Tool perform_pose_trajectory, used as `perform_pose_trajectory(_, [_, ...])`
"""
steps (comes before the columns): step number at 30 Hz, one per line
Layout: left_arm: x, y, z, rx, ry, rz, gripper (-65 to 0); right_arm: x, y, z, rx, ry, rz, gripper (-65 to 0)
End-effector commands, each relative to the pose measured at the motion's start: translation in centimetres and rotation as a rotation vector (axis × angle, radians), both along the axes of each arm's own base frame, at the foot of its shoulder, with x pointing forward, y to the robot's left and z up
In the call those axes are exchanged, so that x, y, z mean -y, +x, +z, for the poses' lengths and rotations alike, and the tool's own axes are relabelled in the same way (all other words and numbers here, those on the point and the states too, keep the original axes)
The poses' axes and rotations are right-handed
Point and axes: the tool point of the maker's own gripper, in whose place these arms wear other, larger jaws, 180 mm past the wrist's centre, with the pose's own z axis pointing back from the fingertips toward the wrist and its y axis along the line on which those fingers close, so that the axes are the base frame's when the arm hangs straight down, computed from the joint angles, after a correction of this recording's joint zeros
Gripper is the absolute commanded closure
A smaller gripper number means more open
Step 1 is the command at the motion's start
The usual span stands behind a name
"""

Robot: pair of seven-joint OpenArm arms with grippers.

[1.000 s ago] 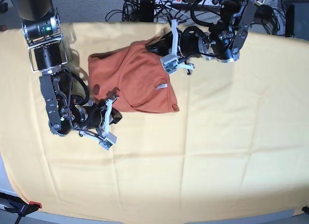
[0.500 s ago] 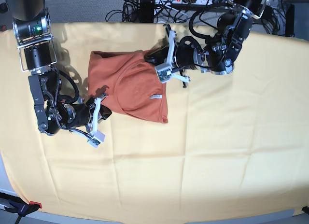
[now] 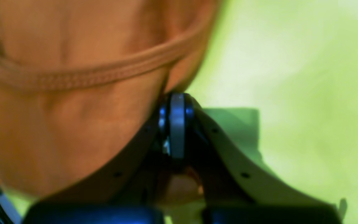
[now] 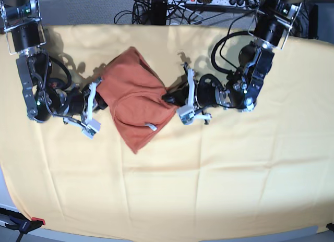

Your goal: Fold the T-shirt properly

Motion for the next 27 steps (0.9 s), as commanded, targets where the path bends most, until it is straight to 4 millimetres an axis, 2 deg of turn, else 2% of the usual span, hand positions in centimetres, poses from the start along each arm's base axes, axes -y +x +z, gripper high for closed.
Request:
perform_pose_trajectory(1, [-2.0, 1.9, -0.3, 0.033, 0.100, 0.030, 0.0, 0.6, -0.6, 0.1, -0.007, -0.037, 0.027, 0.0])
perform_pose_trajectory(6, [-1.8, 5.1, 1.6, 0.088, 0.075, 0.053, 0.0, -1.1, -2.8, 1.3, -0.005, 0.023, 0.030, 0.0])
perform_pose_trajectory(9, [-1.1, 6.1, 2.5, 0.107, 0.059, 0.053, 0.0, -2.1, -4.4, 1.7, 0.021, 0.021, 0.070, 0.0])
perform_pose_trajectory(12, [-0.8, 6.8, 3.3, 0.122, 0.052, 0.064, 0.0, -2.6, -4.9, 1.9, 0.071, -0.009, 0.068, 0.0])
perform_pose_trajectory(14, [-0.9, 7.2, 3.4, 0.124, 0.067, 0.067, 0.0, -1.8, -4.5, 2.0, 0.118, -0.060, 0.031, 0.0])
perform_pose_trajectory(17, [-2.2, 7.5, 3.7, 0.119, 0.098, 0.071, 0.0, 0.4, -2.7, 2.6, 0.189, -0.154, -0.069, 0.0])
perform_pose_trajectory(19, [-2.9, 7.4, 4.1, 0.108, 0.099, 0.071, 0.0, 1.8, -1.4, 3.3, 0.228, -0.172, -0.151, 0.0])
perform_pose_trajectory(22, [-4.0, 6.7, 4.9, 0.087, 0.103, 0.053, 0.0, 3.5, -0.6, 3.9, 0.247, -0.180, -0.235, 0.0])
perform_pose_trajectory(24, [-4.7, 6.1, 5.6, 0.073, 0.107, 0.040, 0.0, 4.2, -0.5, 4.1, 0.246, -0.172, -0.270, 0.0])
perform_pose_trajectory(27, [-5.6, 5.1, 6.9, 0.054, 0.095, 0.016, 0.0, 3.7, -0.5, 4.8, 0.239, -0.106, -0.261, 0.0])
